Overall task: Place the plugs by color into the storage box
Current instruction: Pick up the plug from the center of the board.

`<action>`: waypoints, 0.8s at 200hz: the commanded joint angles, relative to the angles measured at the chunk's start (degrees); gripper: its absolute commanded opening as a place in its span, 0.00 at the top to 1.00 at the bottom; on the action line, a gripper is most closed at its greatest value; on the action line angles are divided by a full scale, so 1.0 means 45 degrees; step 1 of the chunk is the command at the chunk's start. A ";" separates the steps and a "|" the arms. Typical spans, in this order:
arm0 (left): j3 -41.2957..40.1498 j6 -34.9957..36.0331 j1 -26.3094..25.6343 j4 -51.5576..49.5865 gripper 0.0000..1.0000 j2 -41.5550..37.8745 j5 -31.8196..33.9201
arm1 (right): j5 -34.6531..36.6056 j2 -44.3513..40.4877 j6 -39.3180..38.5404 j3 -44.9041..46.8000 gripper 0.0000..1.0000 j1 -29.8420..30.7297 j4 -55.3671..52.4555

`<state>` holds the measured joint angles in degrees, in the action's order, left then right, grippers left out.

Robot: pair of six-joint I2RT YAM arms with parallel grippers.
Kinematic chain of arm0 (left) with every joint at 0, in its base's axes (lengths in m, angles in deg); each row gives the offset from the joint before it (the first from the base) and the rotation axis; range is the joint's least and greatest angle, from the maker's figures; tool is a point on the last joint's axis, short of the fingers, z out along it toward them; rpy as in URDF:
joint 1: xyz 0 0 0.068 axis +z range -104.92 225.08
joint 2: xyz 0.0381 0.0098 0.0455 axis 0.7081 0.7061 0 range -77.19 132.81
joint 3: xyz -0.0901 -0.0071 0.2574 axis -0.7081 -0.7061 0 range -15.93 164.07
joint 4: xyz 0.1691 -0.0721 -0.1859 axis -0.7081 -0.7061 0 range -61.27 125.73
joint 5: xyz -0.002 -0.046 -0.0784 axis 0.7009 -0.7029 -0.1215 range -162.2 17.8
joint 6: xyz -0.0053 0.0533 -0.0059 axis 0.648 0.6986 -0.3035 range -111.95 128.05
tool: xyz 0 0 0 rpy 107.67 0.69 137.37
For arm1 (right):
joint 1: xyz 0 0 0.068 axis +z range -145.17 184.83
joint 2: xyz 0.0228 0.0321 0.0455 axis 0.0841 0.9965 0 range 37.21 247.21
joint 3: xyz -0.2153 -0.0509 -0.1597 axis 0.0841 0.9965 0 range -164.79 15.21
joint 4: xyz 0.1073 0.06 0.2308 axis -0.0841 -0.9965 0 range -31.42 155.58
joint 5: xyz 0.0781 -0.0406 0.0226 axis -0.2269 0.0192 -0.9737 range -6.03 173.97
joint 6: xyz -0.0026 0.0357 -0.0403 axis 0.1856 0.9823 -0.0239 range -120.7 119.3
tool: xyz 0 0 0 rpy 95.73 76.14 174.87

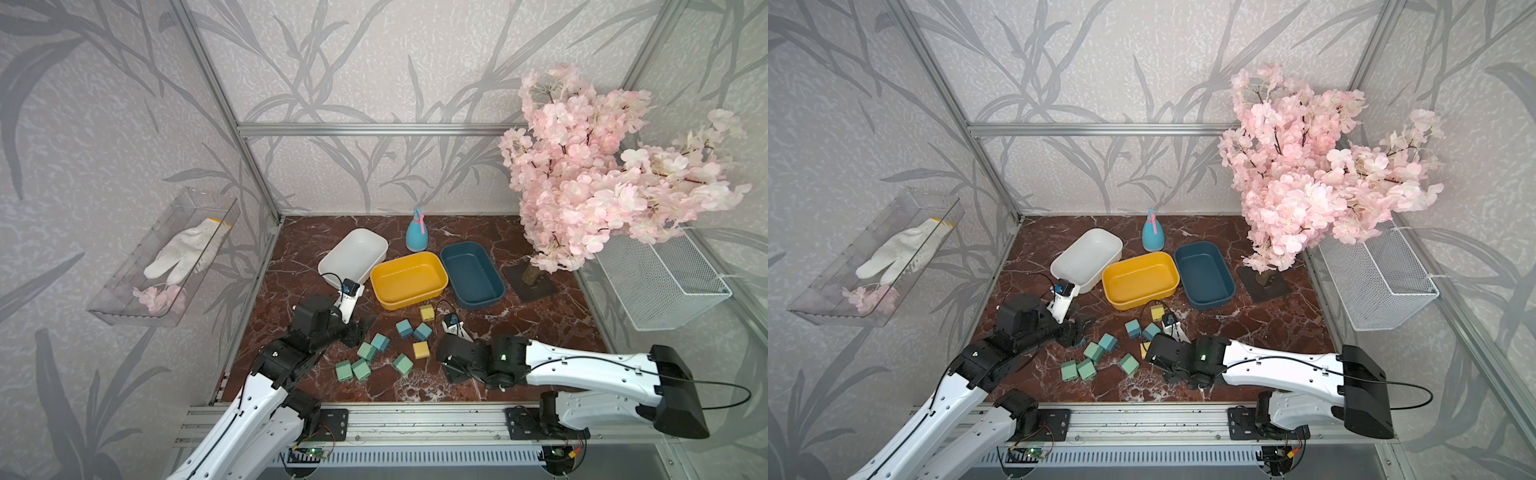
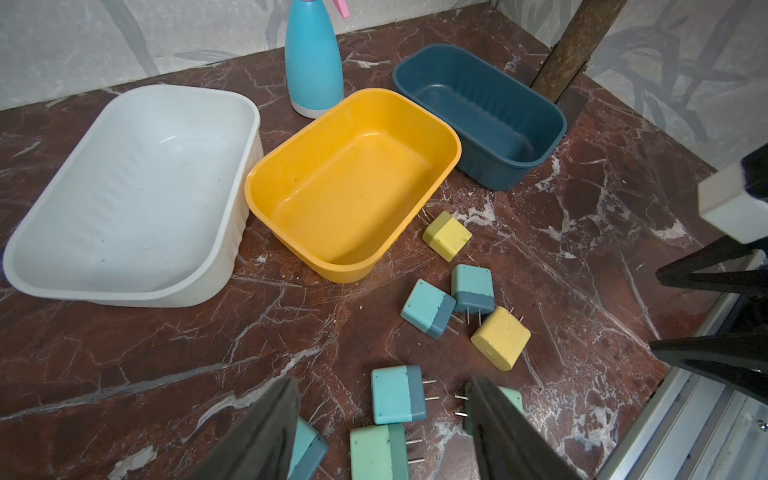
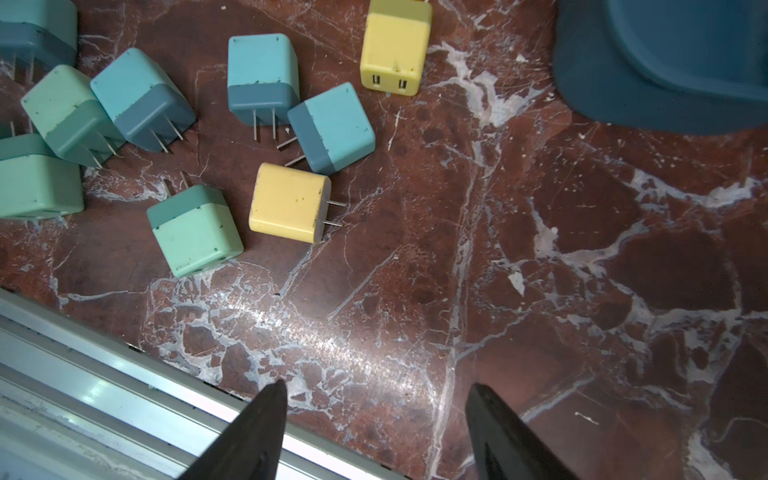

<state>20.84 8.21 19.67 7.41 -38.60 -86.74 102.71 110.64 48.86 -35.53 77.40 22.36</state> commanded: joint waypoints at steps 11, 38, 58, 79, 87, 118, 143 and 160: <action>0.0595 0.0639 -0.0029 -0.0944 0.32 0.0809 0.1785 | -0.0641 0.0903 0.0763 -0.0360 0.31 0.0176 0.1452; 0.1402 0.0592 -0.0040 -0.2033 0.35 0.1993 0.2848 | -0.0636 0.1876 0.0583 -0.0876 0.33 0.0181 0.1950; 0.1637 0.0550 -0.0192 -0.2382 0.35 0.2249 0.3282 | -0.0287 0.2579 0.0617 -0.1359 0.33 0.0149 0.1903; 0.1766 0.0427 -0.0436 -0.2382 0.33 0.2459 0.3445 | -0.0249 0.3266 0.0439 -0.1828 0.33 0.0103 0.1928; 0.1789 0.0308 -0.0518 -0.2327 0.33 0.2624 0.3400 | -0.0235 0.3495 0.0465 -0.1972 0.34 0.0084 0.1910; 0.1682 -0.0162 -0.0574 -0.1894 0.33 0.3132 0.2669 | -0.0795 0.4104 0.0490 -0.1878 0.33 -0.0384 0.2368; 0.1501 0.0038 -0.0583 -0.1715 0.32 0.2928 0.2977 | -0.1547 0.4479 0.0434 -0.1637 0.37 -0.0879 0.3048; 0.1350 0.0488 -0.0579 -0.1718 0.32 0.2667 0.3654 | -0.1723 0.4796 0.0211 -0.1651 0.40 -0.1060 0.3375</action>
<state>27.51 8.60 17.33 -0.96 -24.85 -73.50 97.12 130.58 50.47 -43.40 73.95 34.71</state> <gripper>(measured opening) 0.677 0.618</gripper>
